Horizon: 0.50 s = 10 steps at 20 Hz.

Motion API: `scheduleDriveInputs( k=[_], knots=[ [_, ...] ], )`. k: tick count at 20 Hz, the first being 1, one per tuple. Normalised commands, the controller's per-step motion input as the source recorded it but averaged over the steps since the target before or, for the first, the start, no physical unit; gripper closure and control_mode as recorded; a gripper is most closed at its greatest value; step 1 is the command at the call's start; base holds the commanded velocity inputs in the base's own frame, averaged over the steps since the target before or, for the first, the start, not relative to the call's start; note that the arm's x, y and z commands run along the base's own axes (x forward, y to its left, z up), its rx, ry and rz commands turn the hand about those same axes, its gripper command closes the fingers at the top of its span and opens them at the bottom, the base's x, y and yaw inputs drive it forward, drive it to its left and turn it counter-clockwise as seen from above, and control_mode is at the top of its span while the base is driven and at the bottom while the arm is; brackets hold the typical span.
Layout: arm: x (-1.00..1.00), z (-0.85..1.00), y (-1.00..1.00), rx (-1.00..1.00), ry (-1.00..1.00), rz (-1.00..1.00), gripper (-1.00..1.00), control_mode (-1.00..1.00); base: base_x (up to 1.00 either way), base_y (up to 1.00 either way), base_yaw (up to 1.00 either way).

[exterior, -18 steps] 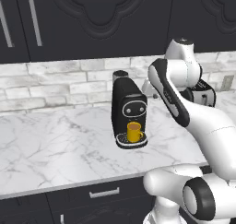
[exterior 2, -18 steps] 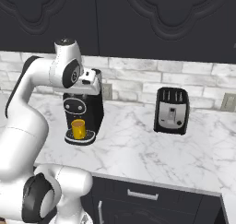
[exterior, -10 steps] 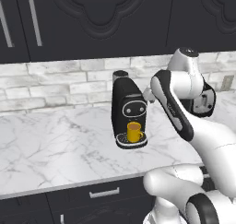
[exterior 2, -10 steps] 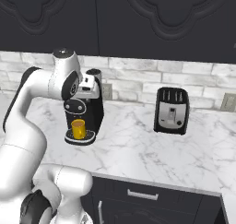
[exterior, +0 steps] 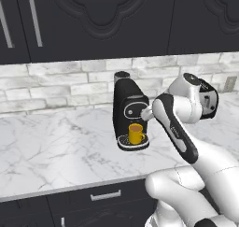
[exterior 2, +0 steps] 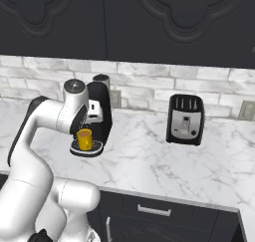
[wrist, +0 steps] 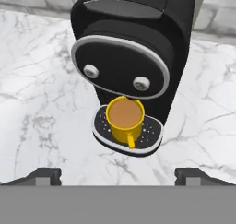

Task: Pick up the brewed coffee from the coffee machine and place it next to the breakfast plate on the dining counter.

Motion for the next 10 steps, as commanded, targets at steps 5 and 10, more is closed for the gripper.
scheduleDriveInputs(
  k=[5, 10],
  knots=[
    [0.17, -0.60, 0.02, 0.05, 0.09, 0.06, -1.00, -1.00, 0.00, 0.00, 0.00],
    [0.24, -0.62, 0.00, 0.01, 0.06, 0.04, -1.00, -1.00, 0.00, 0.00, 0.00]
  ],
)
